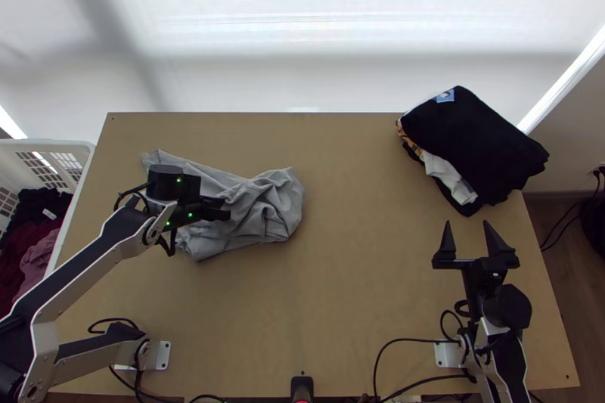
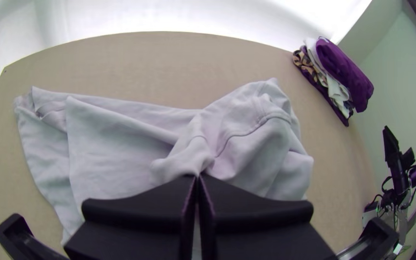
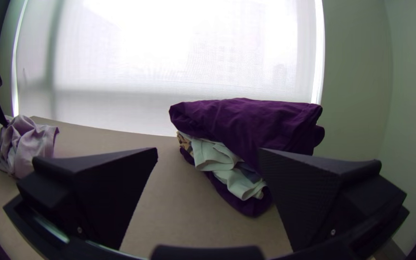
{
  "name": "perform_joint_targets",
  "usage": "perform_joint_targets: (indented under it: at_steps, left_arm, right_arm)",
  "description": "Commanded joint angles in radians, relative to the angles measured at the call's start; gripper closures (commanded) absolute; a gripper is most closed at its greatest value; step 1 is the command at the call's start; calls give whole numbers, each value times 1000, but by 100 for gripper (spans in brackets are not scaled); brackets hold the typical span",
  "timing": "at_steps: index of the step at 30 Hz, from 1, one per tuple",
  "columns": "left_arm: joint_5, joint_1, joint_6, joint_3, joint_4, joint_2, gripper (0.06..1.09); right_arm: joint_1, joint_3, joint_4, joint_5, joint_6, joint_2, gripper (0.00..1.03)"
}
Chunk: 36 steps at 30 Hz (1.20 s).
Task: Fold the t-shirt
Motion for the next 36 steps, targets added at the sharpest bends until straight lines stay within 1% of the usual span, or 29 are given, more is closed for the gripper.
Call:
perform_joint_targets:
  at_steps: [1, 2, 3, 4, 5, 7, 8, 10, 15, 21, 27, 36]
  left_arm:
    - [1, 19, 33, -34, 21, 21, 105]
    - [0, 23, 43, -34, 22, 21, 105]
    - [0, 23, 49, -33, 21, 12, 102]
    - [-3, 26, 50, -34, 22, -8, 89]
    - [-2, 29, 49, -37, 38, -32, 66]
    - [4, 37, 43, -39, 81, -63, 15]
    - [23, 45, 41, -14, 58, -63, 10]
    - [23, 51, 24, 50, -5, -69, 10]
    - [24, 57, 20, 175, -85, -134, 10]
    - [21, 101, 17, 245, -119, -210, 10]
    - [10, 229, 21, 305, -172, -273, 10]
    - [1, 557, 30, 429, -295, -266, 10]
  right_arm:
    - [-6, -13, -3, 0, -18, -4, 5]
    - [-6, -13, -3, 0, -18, -4, 5]
    - [-6, -13, -3, 0, -18, -4, 5]
    - [-6, -13, -3, 0, -18, -4, 5]
    - [-6, -13, -3, 0, -18, -4, 5]
    - [-6, -13, -3, 0, -18, -4, 5]
    - [-6, -13, -3, 0, -18, -4, 5]
    - [-6, -13, -3, 0, -18, -4, 5]
    - [-6, -13, -3, 0, -18, -4, 5]
    - [-6, -13, -3, 0, -18, -4, 5]
    - [-6, -13, -3, 0, -18, -4, 5]
    - [-6, -13, -3, 0, -18, -4, 5]
